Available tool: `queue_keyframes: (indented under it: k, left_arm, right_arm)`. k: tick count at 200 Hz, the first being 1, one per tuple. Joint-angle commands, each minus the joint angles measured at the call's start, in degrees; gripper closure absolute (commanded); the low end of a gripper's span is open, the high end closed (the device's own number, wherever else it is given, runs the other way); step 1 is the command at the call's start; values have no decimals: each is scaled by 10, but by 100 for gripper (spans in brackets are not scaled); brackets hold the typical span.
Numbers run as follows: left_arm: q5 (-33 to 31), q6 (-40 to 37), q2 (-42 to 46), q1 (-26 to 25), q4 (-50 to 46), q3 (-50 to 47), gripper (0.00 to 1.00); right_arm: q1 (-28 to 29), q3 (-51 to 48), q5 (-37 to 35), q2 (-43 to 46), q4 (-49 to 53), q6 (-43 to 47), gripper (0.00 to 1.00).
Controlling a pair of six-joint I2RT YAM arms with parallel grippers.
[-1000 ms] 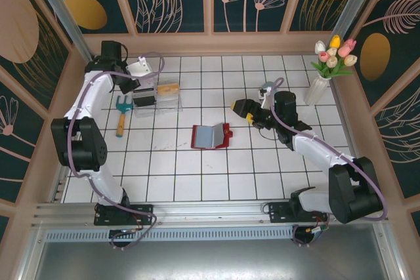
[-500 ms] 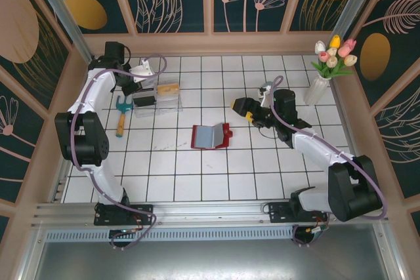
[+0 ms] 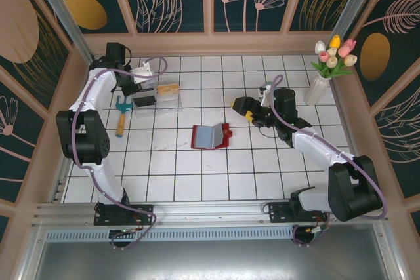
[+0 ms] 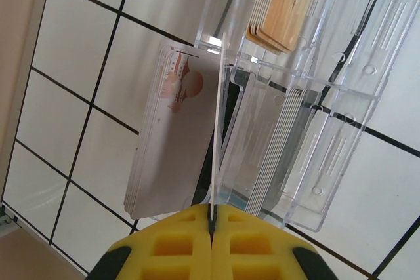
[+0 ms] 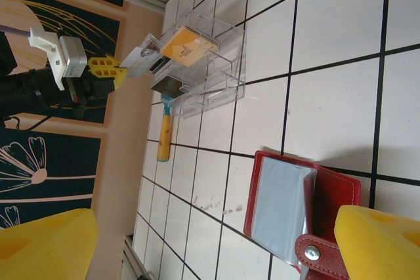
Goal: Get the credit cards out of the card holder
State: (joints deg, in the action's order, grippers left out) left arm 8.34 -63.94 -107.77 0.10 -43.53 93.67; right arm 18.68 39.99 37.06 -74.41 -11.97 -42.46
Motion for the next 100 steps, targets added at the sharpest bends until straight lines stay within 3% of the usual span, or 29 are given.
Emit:
queue_keyframes:
  k: [1, 100]
  left_arm:
    - [-1, -17, -8, 2, 4, 7, 99]
    - [-12, -33, -30, 1, 4, 38, 93]
  right_arm:
    - [-5, 12, -6, 10, 6, 1, 6]
    - [-6, 18, -7, 23, 24, 1, 6]
